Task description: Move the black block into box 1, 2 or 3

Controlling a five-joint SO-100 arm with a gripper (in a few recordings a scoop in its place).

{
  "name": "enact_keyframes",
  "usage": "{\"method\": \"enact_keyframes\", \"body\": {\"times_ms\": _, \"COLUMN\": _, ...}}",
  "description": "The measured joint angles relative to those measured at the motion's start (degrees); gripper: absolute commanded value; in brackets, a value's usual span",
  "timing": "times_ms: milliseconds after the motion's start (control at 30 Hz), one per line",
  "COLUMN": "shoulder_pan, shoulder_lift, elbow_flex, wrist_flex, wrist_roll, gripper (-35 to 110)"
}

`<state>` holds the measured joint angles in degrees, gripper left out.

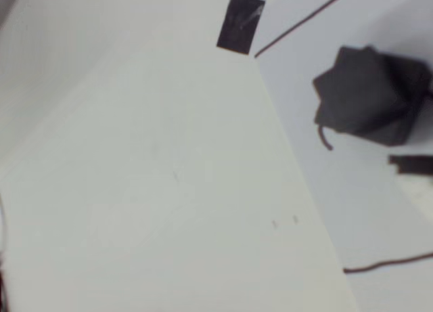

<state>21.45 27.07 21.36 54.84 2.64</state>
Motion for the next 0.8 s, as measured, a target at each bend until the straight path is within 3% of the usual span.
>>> {"method": "enact_keyframes", "body": {"times_ms": 267, "shoulder_pan": 0.0, "shoulder_lift": 1.3, "elbow_flex": 5.1, "wrist_flex": 0.0, "wrist_roll": 1.1, "gripper": 23}}
{"method": "enact_keyframes", "body": {"times_ms": 800, "shoulder_pan": -4.4, "shoulder_lift": 21.2, "elbow_flex": 20.7, "wrist_flex": 5.0, "wrist_roll": 4.7, "gripper": 24}}
